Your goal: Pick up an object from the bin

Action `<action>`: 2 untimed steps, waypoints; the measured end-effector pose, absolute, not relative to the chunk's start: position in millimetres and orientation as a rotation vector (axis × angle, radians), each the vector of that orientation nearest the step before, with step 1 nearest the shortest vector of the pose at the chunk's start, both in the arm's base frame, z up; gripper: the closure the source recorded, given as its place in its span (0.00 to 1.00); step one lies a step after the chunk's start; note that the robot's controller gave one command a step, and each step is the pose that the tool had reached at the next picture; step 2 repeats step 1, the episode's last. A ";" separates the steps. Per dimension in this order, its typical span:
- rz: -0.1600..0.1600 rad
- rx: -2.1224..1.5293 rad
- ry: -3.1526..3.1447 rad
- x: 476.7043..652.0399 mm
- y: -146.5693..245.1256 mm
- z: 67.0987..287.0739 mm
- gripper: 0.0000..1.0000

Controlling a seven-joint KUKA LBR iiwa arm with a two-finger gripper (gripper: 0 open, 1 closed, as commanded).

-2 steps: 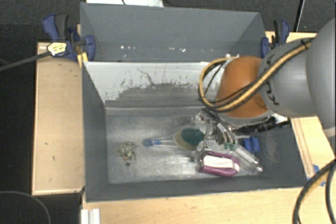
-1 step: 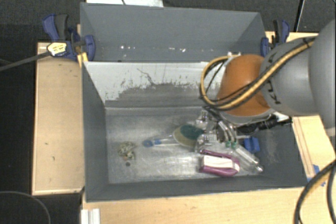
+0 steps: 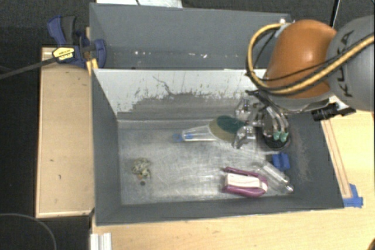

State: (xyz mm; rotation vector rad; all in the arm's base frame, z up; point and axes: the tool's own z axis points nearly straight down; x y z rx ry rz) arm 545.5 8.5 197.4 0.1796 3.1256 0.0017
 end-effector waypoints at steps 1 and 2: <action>0.000 -0.090 3.129 560.8 9.4 306.0 1.00; 0.000 -0.090 3.129 560.8 9.4 306.0 1.00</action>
Offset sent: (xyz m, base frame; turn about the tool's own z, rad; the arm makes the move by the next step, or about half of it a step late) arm 0.0132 0.0010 0.1042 -0.1724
